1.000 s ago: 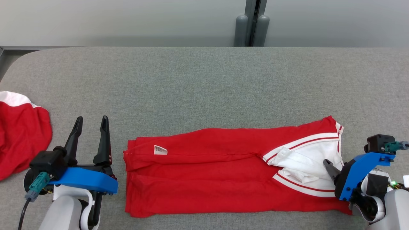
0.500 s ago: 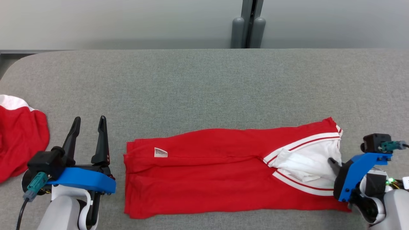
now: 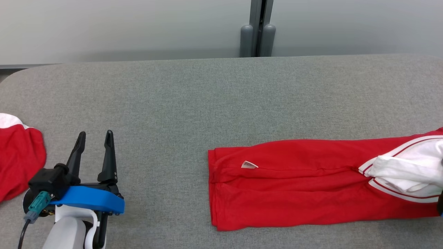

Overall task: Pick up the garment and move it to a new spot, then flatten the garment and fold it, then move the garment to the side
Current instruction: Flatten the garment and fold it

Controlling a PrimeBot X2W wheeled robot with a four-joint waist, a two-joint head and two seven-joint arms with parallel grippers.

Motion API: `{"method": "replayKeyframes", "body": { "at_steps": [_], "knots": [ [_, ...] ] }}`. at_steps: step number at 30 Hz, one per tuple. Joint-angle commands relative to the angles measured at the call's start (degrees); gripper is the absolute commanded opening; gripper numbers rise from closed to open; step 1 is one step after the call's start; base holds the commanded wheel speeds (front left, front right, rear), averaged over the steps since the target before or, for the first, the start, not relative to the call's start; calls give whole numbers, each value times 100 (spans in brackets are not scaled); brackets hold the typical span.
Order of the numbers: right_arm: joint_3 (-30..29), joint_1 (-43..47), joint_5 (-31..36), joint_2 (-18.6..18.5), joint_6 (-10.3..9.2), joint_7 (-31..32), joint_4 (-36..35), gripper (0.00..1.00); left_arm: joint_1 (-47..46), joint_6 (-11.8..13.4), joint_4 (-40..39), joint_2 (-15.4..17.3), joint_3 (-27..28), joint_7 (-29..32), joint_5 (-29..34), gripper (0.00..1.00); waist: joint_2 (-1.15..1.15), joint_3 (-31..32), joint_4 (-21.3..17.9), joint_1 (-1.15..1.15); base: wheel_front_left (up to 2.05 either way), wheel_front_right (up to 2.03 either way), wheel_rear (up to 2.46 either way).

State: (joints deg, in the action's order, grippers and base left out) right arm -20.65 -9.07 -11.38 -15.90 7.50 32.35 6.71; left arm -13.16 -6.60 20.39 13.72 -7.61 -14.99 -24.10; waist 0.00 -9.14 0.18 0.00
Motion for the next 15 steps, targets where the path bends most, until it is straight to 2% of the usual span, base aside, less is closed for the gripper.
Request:
{"method": "replayKeyframes", "body": {
  "at_steps": [1,6,11,15],
  "knots": [
    [-24,53,54,-29,-1,25,-53,0,42,-25,-9,-19,31,-26,30,100,0,4,-3,0,0,0,0],
    [64,140,35,47,-1,87,-274,0,77,-30,-2,-62,-26,-26,47,100,0,55,5,0,0,0,0],
    [561,249,202,351,-1,210,-696,0,100,-44,46,-65,-65,-25,29,100,0,141,27,0,0,0,0],
    [1243,294,86,493,-1,281,-982,0,129,-41,60,-44,-73,-26,12,100,0,208,45,0,0,0,0]
  ]
}}
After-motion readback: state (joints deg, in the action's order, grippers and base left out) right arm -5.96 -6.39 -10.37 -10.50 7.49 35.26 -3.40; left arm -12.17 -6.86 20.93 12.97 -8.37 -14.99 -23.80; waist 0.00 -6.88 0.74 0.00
